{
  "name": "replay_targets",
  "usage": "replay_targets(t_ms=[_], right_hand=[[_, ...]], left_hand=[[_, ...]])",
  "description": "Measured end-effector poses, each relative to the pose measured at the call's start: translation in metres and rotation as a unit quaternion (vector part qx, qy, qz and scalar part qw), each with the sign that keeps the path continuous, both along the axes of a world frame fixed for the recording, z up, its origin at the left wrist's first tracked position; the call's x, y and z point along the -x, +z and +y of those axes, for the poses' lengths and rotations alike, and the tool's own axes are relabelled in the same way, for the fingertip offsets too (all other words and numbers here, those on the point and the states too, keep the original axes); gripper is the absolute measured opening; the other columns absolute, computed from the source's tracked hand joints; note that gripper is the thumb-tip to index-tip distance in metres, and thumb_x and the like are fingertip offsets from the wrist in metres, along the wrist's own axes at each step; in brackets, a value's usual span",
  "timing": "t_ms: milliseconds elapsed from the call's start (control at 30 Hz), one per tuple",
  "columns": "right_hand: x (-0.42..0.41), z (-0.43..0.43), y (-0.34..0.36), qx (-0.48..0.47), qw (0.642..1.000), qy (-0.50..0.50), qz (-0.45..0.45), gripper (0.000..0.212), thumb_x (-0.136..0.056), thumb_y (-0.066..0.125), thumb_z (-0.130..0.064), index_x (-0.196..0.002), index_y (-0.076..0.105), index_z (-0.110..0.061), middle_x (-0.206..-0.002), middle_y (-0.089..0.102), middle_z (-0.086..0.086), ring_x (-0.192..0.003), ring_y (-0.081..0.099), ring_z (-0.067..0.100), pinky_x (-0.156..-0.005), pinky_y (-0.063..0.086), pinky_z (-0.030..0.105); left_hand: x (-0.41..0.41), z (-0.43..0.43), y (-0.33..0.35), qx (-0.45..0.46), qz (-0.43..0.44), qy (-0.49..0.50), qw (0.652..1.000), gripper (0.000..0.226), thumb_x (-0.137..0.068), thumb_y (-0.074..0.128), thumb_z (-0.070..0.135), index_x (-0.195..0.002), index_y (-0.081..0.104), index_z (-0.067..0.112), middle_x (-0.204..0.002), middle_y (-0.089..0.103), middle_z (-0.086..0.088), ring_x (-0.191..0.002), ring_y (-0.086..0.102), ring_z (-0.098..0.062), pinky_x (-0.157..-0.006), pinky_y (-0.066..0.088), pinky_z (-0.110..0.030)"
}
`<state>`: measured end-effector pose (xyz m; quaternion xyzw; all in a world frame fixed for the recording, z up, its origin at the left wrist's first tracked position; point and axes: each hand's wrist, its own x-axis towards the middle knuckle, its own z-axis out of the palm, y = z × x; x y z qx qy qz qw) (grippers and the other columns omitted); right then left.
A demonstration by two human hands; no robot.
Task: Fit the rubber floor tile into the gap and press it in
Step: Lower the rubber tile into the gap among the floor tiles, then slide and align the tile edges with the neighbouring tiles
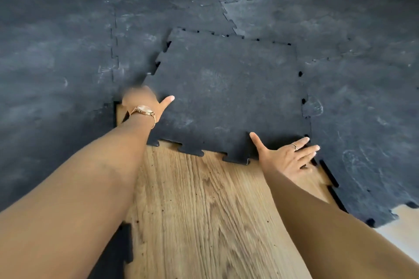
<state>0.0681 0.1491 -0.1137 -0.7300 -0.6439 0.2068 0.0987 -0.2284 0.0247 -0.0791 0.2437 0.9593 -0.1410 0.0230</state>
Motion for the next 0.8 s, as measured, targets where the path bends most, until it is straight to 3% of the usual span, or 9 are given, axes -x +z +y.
replay_targets(t_ms=[67, 167, 333, 433, 500, 633, 800], right_hand=[[-0.013, 0.002, 0.012, 0.014, 1.000, 0.005, 0.013, 0.141, -0.052, 0.065, -0.084, -0.153, 0.003, -0.007, -0.158, 0.013, 0.023, -0.146, 0.015, 0.035, -0.114, 0.019, 0.049], [-0.032, 0.006, 0.037, 0.036, 0.999, 0.030, -0.008, 0.129, -0.059, 0.077, -0.066, -0.151, 0.012, -0.003, -0.149, 0.033, 0.021, -0.138, 0.029, 0.035, -0.111, 0.026, 0.043], [-0.017, -0.027, 0.076, 0.172, 0.981, 0.026, 0.089, 0.102, -0.060, 0.077, -0.064, -0.135, 0.039, -0.006, -0.136, 0.048, 0.013, -0.129, 0.042, 0.033, -0.106, 0.036, 0.047], [0.006, -0.055, 0.079, 0.121, 0.979, 0.163, 0.014, 0.100, -0.068, 0.070, -0.066, -0.142, 0.035, -0.008, -0.146, 0.034, 0.010, -0.138, 0.027, 0.030, -0.110, 0.028, 0.044], [0.009, -0.050, 0.077, 0.077, 0.971, 0.222, -0.035, 0.104, -0.072, 0.069, -0.063, -0.147, 0.027, -0.005, -0.152, 0.026, 0.011, -0.143, 0.019, 0.030, -0.115, 0.024, 0.044], [-0.013, -0.007, 0.066, 0.081, 0.979, 0.163, -0.090, 0.121, -0.071, 0.066, -0.068, -0.152, 0.007, 0.000, -0.160, 0.008, 0.017, -0.148, 0.003, 0.034, -0.118, 0.012, 0.049], [-0.040, 0.028, 0.043, 0.101, 0.982, 0.111, -0.117, 0.167, -0.030, 0.057, -0.097, -0.151, -0.010, -0.003, -0.162, -0.005, 0.016, -0.149, -0.008, 0.032, -0.118, -0.002, 0.054]], left_hand=[[-0.027, -0.028, -0.008, -0.038, -0.015, 0.013, 0.999, 0.088, -0.083, 0.021, 0.080, -0.114, 0.045, 0.001, -0.093, 0.066, -0.020, -0.095, 0.060, -0.034, -0.064, 0.044, -0.037], [-0.045, -0.066, -0.001, -0.049, -0.005, -0.006, 0.999, 0.079, -0.085, 0.030, 0.075, -0.108, 0.045, 0.000, -0.086, 0.065, -0.018, -0.084, 0.063, -0.034, -0.053, 0.036, -0.031], [-0.101, -0.107, 0.016, -0.075, -0.064, 0.028, 0.995, 0.068, -0.090, 0.031, 0.068, -0.111, 0.039, 0.004, -0.100, 0.067, -0.019, -0.097, 0.061, -0.037, -0.064, 0.039, -0.036], [-0.149, -0.123, 0.016, -0.115, -0.136, 0.061, 0.982, 0.065, -0.090, 0.034, 0.068, -0.115, 0.035, 0.007, -0.107, 0.064, -0.015, -0.101, 0.060, -0.037, -0.068, 0.040, -0.038], [-0.167, -0.130, 0.012, -0.117, -0.156, 0.072, 0.978, 0.064, -0.090, 0.035, 0.067, -0.115, 0.034, 0.008, -0.107, 0.065, -0.014, -0.101, 0.061, -0.037, -0.070, 0.044, -0.038], [-0.170, -0.129, 0.008, -0.106, -0.178, 0.104, 0.973, 0.061, -0.093, 0.035, 0.064, -0.116, 0.033, 0.007, -0.112, 0.062, -0.014, -0.103, 0.059, -0.035, -0.072, 0.043, -0.038], [-0.179, -0.117, -0.007, -0.114, -0.184, 0.193, 0.957, 0.062, -0.094, 0.034, 0.061, -0.127, 0.031, 0.008, -0.123, 0.056, -0.020, -0.112, 0.052, -0.037, -0.085, 0.044, -0.040]])
